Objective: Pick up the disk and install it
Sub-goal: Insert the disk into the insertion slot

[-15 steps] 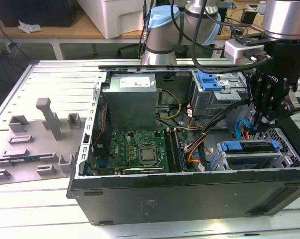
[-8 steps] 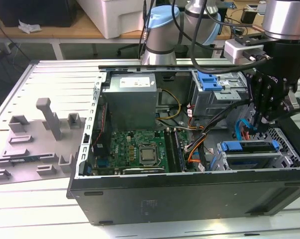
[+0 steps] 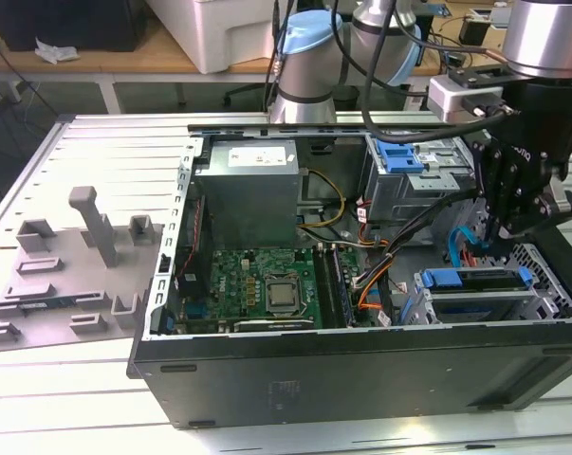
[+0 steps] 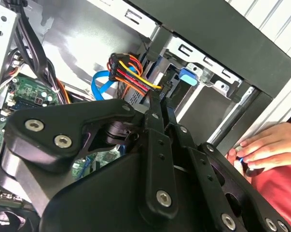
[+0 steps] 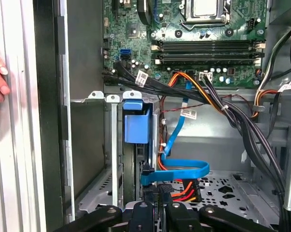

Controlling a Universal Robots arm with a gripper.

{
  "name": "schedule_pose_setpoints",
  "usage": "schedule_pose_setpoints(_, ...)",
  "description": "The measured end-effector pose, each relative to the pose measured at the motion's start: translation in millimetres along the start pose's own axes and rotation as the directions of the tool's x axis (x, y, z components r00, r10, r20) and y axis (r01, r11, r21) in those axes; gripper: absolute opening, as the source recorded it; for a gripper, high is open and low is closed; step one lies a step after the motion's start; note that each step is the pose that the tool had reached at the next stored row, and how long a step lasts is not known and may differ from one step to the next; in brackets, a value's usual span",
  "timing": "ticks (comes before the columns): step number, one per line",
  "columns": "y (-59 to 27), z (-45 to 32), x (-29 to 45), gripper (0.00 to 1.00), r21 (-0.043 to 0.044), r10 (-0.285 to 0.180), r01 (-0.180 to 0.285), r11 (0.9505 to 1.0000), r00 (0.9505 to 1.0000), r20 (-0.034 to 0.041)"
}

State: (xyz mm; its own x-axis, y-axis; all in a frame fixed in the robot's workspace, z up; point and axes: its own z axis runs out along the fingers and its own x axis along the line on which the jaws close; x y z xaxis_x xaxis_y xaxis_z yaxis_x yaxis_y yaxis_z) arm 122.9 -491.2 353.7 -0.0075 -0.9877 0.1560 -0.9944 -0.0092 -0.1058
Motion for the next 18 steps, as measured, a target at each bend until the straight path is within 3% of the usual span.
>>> schedule_pose_setpoints(18,0.4,1.5,7.9,0.16,-0.0018,0.011,-0.011,0.9999,0.9999,-0.0026)
